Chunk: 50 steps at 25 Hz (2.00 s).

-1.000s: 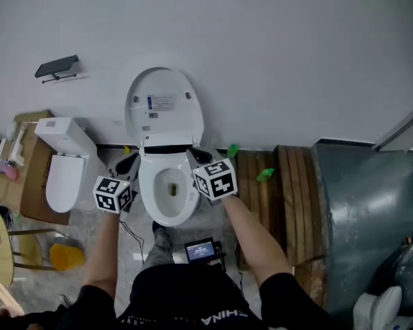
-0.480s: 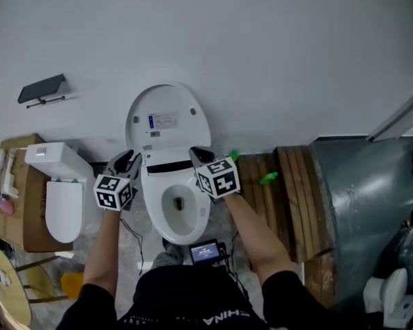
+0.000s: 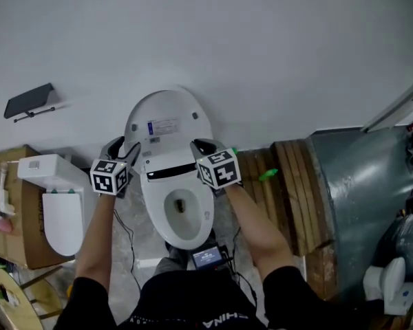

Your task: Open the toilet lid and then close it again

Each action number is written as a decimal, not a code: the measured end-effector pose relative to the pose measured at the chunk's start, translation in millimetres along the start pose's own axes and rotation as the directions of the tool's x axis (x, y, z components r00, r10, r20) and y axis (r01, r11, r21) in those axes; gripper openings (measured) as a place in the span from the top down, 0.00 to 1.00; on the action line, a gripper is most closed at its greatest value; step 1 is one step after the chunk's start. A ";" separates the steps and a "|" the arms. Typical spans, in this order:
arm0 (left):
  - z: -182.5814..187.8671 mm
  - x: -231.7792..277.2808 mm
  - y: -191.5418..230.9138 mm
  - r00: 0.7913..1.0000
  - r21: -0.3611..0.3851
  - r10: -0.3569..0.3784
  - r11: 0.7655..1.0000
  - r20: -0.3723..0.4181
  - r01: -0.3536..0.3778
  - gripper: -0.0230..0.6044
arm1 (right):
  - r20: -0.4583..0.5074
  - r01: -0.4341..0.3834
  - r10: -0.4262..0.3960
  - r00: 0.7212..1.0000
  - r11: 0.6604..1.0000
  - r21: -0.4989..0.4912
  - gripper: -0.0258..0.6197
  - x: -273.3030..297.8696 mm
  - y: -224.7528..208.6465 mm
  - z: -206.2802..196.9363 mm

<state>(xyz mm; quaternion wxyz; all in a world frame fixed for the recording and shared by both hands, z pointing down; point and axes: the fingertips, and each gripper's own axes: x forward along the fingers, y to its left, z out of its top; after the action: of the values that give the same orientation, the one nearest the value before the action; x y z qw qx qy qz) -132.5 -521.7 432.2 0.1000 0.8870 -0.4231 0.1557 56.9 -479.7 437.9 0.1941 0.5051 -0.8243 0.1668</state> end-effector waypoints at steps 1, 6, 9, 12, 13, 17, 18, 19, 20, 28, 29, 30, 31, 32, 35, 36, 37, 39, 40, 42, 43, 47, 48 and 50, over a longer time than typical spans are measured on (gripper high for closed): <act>0.8 7.2 4.5 1.000 0.003 0.003 1.000 -0.009 -0.003 0.59 | -0.005 -0.005 0.005 1.000 1.000 0.000 0.94 4.8 -3.2 1.3; 10.0 40.8 24.4 0.998 0.004 0.045 0.999 -0.033 -0.045 0.58 | -0.007 -0.032 0.032 0.999 0.999 -0.024 0.93 28.6 -22.2 14.7; 19.2 58.0 35.9 0.996 0.020 0.075 0.997 -0.040 -0.074 0.58 | -0.008 -0.058 0.058 0.998 0.997 -0.040 0.88 44.9 -33.4 25.7; 28.4 77.4 48.9 0.994 0.033 0.095 0.995 -0.048 -0.094 0.58 | -0.005 -0.073 0.072 0.997 0.996 -0.058 0.84 62.6 -45.9 39.7; 30.3 84.1 51.6 0.994 0.039 0.095 0.995 -0.052 -0.093 0.58 | -0.002 -0.071 0.071 0.997 0.995 -0.068 0.83 67.5 -50.4 44.5; 30.9 104.1 63.1 0.991 0.078 0.110 0.991 -0.075 -0.104 0.58 | 0.018 -0.054 0.056 0.998 0.993 -0.101 0.77 83.4 -67.5 61.0; 31.4 107.9 65.6 0.990 0.082 0.116 0.991 -0.075 -0.110 0.58 | 0.022 -0.046 0.049 0.999 0.994 -0.104 0.75 86.9 -73.0 63.9; 32.6 111.3 67.3 0.990 0.080 0.120 0.990 -0.073 -0.114 0.58 | 0.024 -0.039 0.042 0.999 0.994 -0.107 0.74 90.7 -78.5 66.4; 34.1 114.1 68.1 0.990 0.079 0.121 0.990 -0.069 -0.115 0.58 | 0.026 -0.033 0.036 0.999 0.993 -0.112 0.73 94.6 -83.2 68.5; 36.7 121.2 83.4 0.983 0.083 0.173 0.982 -0.061 -0.168 0.78 | -0.002 -0.010 0.010 1.000 0.987 -0.159 0.70 126.2 -95.1 79.8; 36.5 121.7 84.8 0.982 0.089 0.177 0.981 -0.064 -0.171 0.80 | -0.005 -0.008 0.007 1.000 0.986 -0.166 0.70 130.8 -96.2 80.1; 36.5 122.8 85.4 0.982 0.097 0.179 0.980 -0.067 -0.172 0.80 | -0.011 -0.005 0.003 1.000 0.985 -0.174 0.70 135.3 -97.7 80.4; 36.7 124.1 85.7 0.981 0.104 0.181 0.979 -0.071 -0.173 0.81 | -0.016 -0.004 0.001 1.000 0.984 -0.179 0.70 139.5 -99.3 80.7; 36.9 125.2 85.8 0.981 0.106 0.183 0.979 -0.072 -0.174 0.81 | -0.020 -0.002 -0.001 1.000 0.984 -0.181 0.70 143.3 -100.9 81.3; 37.1 125.1 85.4 0.980 0.097 0.186 0.979 -0.067 -0.179 0.81 | -0.026 0.003 -0.008 1.000 0.984 -0.176 0.70 150.8 -104.1 82.5; 36.8 124.4 85.1 0.980 0.094 0.187 0.979 -0.065 -0.181 0.81 | -0.026 0.008 -0.012 1.000 0.984 -0.177 0.70 152.2 -104.5 82.3; 36.5 123.7 84.6 0.980 0.092 0.190 0.979 -0.063 -0.183 0.81 | -0.024 0.015 -0.019 1.000 0.984 -0.178 0.70 152.9 -104.8 81.9; 36.0 121.9 83.3 0.979 0.094 0.196 0.977 -0.060 -0.190 0.81 | -0.009 0.039 -0.041 0.999 0.984 -0.176 0.77 151.7 -106.7 81.6; 35.9 120.8 82.4 0.979 0.096 0.197 0.977 -0.060 -0.191 0.81 | -0.002 0.048 -0.050 0.999 0.984 -0.173 0.80 150.3 -107.3 81.6; 35.6 118.1 80.5 0.978 0.099 0.198 0.976 -0.063 -0.192 0.81 | -0.001 0.050 -0.051 0.999 0.983 -0.178 0.80 147.3 -106.4 81.1; 35.2 116.7 79.6 0.978 0.100 0.200 0.976 -0.065 -0.193 0.81 | -0.003 0.047 -0.048 0.999 0.982 -0.183 0.80 145.7 -105.6 80.6; 33.4 109.7 73.5 0.976 0.103 0.205 0.975 -0.067 -0.198 0.81 | -0.011 0.026 -0.029 1.000 0.982 -0.188 0.80 137.7 -100.4 76.7; 33.1 107.5 70.8 0.976 0.106 0.205 0.975 -0.069 -0.197 0.81 | -0.011 0.021 -0.023 1.000 0.982 -0.188 0.80 134.7 -98.9 75.3; 31.7 102.4 64.4 0.978 0.112 0.197 0.976 -0.072 -0.188 0.81 | -0.009 0.012 -0.014 1.000 0.981 -0.193 0.80 128.2 -95.5 72.4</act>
<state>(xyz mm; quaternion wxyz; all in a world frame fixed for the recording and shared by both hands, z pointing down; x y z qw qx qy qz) -116.0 -645.2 442.6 0.0550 0.8386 -0.4939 0.2231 78.5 -653.8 445.1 0.2474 0.4885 -0.8322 0.0876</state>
